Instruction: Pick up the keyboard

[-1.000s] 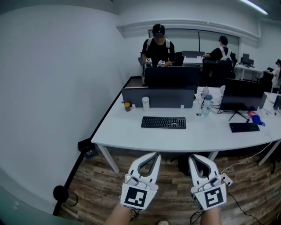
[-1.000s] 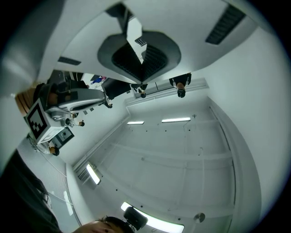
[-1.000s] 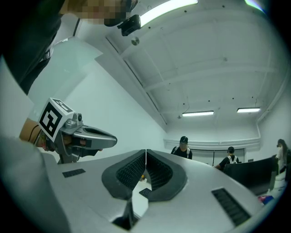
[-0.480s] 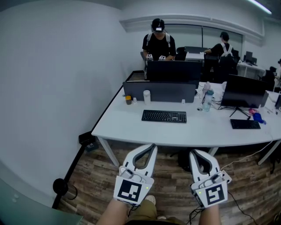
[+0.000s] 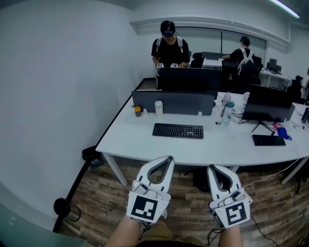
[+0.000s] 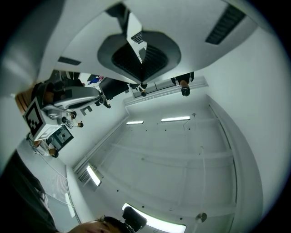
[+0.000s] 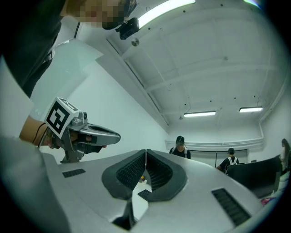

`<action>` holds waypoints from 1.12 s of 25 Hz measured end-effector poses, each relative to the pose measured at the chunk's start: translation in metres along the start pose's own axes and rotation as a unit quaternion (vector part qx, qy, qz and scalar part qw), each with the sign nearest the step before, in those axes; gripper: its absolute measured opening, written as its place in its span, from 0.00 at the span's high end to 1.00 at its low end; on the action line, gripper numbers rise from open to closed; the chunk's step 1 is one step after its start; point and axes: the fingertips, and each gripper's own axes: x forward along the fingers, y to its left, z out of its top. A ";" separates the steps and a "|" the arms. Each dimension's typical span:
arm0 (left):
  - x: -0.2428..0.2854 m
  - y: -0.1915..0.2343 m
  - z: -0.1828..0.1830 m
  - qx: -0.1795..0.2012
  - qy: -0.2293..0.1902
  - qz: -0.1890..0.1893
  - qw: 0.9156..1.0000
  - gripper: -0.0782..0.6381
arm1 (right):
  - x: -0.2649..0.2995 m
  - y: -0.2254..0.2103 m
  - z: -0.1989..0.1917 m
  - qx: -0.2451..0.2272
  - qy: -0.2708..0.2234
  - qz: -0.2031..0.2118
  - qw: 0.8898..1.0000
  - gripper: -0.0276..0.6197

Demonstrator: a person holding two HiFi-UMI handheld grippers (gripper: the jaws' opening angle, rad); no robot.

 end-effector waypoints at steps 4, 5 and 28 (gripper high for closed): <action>0.018 0.008 -0.019 0.006 0.003 -0.006 1.000 0.88 | 0.018 -0.008 -0.015 0.003 -0.003 0.002 1.000 0.91; 0.022 0.011 -0.025 0.004 0.003 -0.006 1.000 0.88 | 0.024 -0.010 -0.021 0.004 -0.002 0.001 1.000 0.91; 0.210 0.120 -0.147 -0.009 0.022 -0.045 0.999 0.88 | 0.215 -0.098 -0.116 0.019 0.015 -0.025 0.999 0.91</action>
